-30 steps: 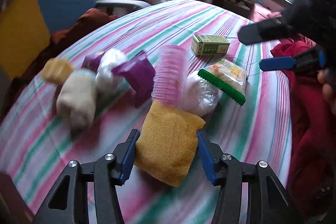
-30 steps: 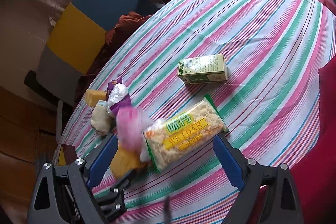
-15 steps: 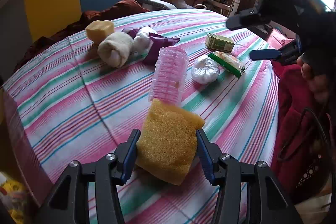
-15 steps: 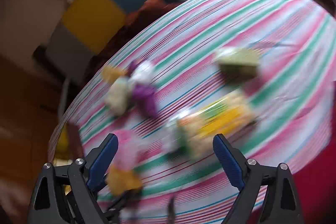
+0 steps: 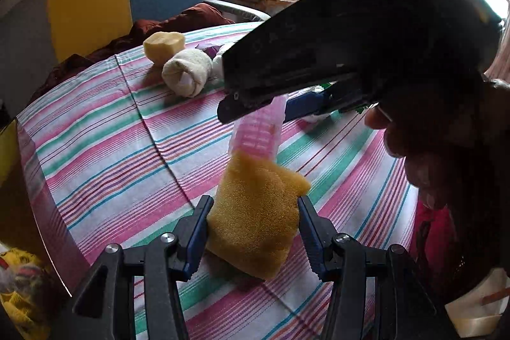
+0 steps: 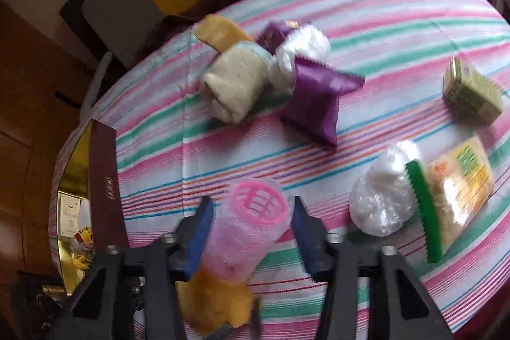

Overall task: Organize objects
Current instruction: 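Grasp the yellow sponge with the left tool while the right tool grasps the pink roller, then place the yellow sponge and pink roller into the gold tray and release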

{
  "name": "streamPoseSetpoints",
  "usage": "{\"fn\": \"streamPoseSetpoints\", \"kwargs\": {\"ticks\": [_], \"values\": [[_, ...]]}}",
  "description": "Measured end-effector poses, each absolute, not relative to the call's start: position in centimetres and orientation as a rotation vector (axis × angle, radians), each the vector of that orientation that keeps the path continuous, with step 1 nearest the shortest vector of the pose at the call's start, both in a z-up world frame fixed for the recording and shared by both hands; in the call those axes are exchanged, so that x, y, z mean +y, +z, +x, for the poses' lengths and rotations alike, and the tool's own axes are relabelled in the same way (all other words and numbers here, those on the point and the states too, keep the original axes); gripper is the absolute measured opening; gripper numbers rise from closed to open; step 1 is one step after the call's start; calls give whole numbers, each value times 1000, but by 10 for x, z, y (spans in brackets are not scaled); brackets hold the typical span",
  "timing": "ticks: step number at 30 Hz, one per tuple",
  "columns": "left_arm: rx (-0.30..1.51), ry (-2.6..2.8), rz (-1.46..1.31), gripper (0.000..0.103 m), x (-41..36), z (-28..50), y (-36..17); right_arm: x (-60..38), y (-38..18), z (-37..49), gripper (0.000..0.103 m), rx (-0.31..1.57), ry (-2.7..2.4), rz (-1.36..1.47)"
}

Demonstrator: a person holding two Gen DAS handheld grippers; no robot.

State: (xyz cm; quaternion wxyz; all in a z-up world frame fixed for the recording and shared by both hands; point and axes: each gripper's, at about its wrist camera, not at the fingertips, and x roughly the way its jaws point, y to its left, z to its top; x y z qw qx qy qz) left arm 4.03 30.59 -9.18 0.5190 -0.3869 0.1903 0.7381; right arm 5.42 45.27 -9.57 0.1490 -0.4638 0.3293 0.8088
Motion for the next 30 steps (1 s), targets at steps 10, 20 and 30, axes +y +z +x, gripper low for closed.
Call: {"fn": "streamPoseSetpoints", "kwargs": {"ticks": [10,20,30], "values": [[403,1778,-947,52,280,44,-77,463,-73,70,37,1014,2368,-1177],[160,2033,-867,53,190,0,-9,398,-24,23,37,944,2609,-1180],[41,2457,-908,58,94,-98,2,294,1,-80,44,754,2794,-1286]]}}
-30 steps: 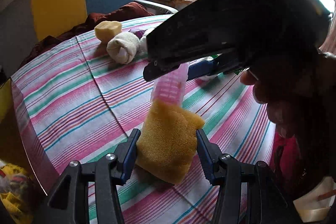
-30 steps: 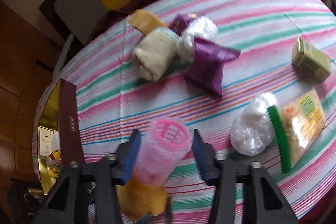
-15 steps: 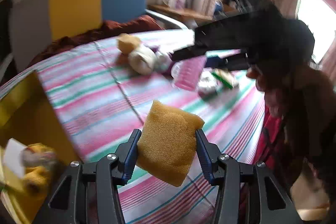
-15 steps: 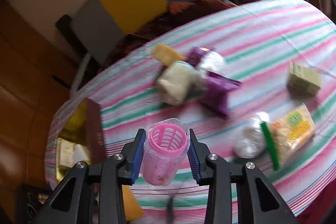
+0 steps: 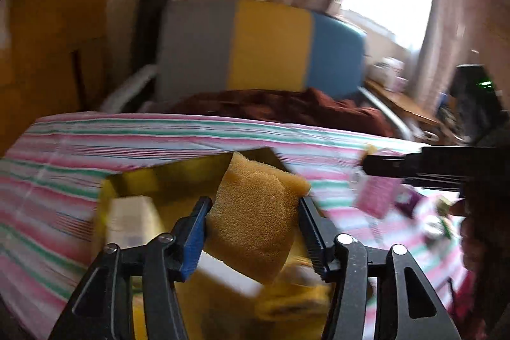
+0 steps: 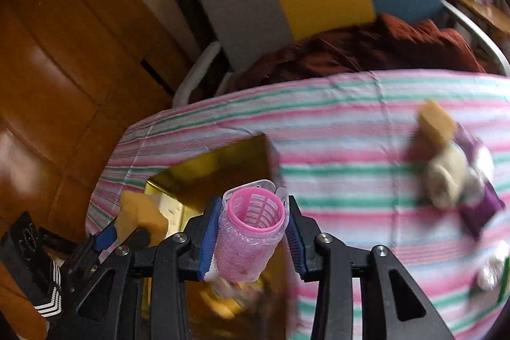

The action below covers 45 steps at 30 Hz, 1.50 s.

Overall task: Organize objects
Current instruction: 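Place the yellow sponge and pink roller into the gold tray and release, then move both tools back toward the remaining items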

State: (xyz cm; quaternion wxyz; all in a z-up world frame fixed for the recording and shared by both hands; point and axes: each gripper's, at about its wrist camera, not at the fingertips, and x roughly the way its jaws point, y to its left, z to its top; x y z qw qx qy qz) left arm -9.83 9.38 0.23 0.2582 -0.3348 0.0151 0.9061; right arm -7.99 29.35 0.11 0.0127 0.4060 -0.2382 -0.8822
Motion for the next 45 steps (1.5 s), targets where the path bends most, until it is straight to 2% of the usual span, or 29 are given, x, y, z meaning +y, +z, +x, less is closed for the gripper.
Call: {"fn": "streamPoseSetpoints", "kwargs": {"ticks": [1,3,4,5,12,20,30,41,45], "values": [[43,2494,-910,59,87,-106,0,288,4,-85,49,-731,-2756,1245],[42,2548,-941,66,76,-123,-6,277,9,-95,68,-696,-2774,1231],[43,2565,-961,72,72,-128,-9,272,12,-97,71,-676,-2783,1228],[31,2589,-978,74,66,-132,-12,268,14,-97,74,-653,-2790,1219],[15,2633,-997,80,47,-111,-23,251,-3,-75,75,-520,-2786,1304],[59,2681,-973,88,46,-63,-23,232,-17,-45,82,-337,-2876,1343],[42,2696,-997,89,35,-39,-27,207,-14,-23,83,-15,-3044,1316],[30,2719,-1002,89,26,-34,-23,189,-10,-7,83,137,-3077,1243],[51,2691,-989,89,33,-30,-20,195,-13,-2,83,118,-3081,1252]]}}
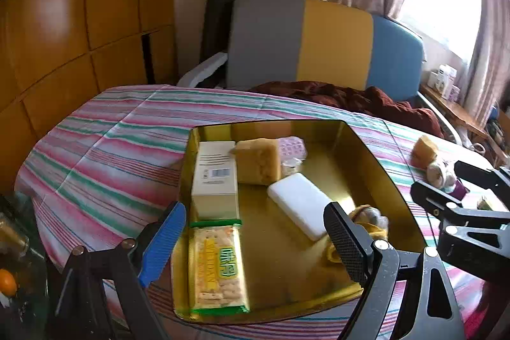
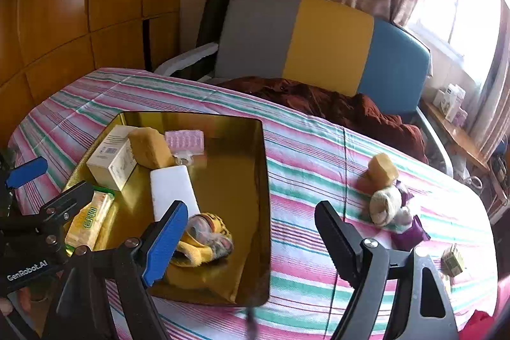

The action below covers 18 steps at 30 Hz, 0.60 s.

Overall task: Organize objects
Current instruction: 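Move both tools back toward the remaining items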

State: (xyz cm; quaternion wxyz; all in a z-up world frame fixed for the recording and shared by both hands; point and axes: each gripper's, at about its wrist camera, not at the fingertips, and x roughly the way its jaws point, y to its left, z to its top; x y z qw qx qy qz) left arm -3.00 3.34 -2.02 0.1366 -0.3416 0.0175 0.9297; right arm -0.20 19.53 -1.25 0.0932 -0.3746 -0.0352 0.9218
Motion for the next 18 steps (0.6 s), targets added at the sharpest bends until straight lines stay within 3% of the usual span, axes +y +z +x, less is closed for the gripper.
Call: {"fn": "streamPoseSetpoints", "kwargs": {"ticks": [18], "values": [[226,2535,-928,89,100,-13,-16,265,-32,23,83,29,2581,-1137]]}}
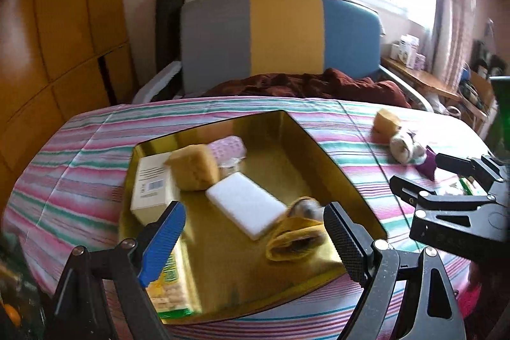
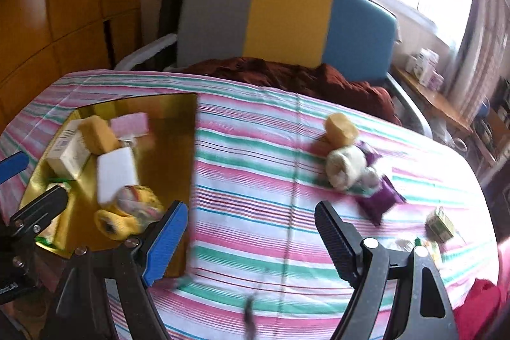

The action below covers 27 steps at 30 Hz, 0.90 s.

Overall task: Organize objects
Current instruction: 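Move both tools back toward the remaining items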

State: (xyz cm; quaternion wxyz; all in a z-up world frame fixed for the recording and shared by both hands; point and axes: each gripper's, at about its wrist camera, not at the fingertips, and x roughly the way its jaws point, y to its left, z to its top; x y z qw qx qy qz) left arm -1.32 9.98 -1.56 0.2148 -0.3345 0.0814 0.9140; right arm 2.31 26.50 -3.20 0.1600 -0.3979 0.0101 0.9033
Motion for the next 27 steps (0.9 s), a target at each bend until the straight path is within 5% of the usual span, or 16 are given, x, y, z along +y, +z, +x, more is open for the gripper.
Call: {"fn": "streamPoseSetpoints", "kwargs": {"ticks": [27], "values": [[462,2231,-808,89,233,13,-17,474,-20,122,83,586,2171,-983]]}}
